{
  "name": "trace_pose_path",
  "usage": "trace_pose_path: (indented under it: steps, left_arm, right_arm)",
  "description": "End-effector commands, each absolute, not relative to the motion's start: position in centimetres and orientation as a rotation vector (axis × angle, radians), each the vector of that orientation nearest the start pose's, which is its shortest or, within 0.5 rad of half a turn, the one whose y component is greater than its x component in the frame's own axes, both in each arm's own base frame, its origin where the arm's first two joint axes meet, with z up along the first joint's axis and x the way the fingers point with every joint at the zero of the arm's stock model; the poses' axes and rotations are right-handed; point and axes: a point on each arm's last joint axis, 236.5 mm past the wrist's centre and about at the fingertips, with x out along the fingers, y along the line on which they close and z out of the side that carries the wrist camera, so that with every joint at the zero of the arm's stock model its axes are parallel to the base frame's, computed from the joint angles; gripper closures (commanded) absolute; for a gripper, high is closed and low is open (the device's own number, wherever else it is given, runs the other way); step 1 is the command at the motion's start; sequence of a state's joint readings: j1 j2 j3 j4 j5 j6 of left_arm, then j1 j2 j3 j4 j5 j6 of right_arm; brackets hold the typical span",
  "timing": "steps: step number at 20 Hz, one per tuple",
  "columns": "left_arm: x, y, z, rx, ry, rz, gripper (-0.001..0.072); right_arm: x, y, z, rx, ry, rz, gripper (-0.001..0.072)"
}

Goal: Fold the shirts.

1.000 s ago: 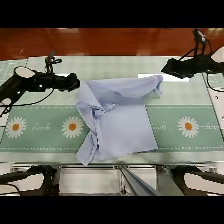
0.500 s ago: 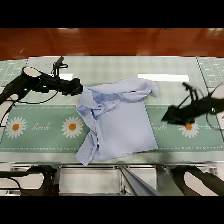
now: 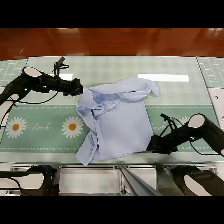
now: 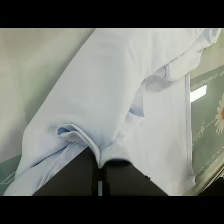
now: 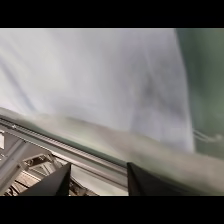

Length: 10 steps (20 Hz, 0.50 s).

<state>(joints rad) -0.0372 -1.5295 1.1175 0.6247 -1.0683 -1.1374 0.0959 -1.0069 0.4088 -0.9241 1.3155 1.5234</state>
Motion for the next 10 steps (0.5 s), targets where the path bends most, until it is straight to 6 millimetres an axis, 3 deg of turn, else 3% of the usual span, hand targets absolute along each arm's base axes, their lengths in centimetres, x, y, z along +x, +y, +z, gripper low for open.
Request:
trace_pose_path:
  steps: [1, 4, 10]
  left_arm:
    - [40.7, -18.4, -1.9, -0.594, 1.233, -0.63, 0.0685]
    - [40.7, -18.4, -1.9, -0.594, 1.233, -0.63, 0.0684]
    - [40.7, -18.4, -1.9, -0.594, 1.233, -0.63, 0.0685]
  right_arm:
    - [13.1, 17.6, -9.6, 0.642, 1.845, 0.381, 0.0303]
    - [14.9, 19.0, -10.5, 0.719, 1.799, 0.377, 0.0303]
    - [19.1, 19.8, -11.5, 0.838, 1.651, 0.313, 0.0304]
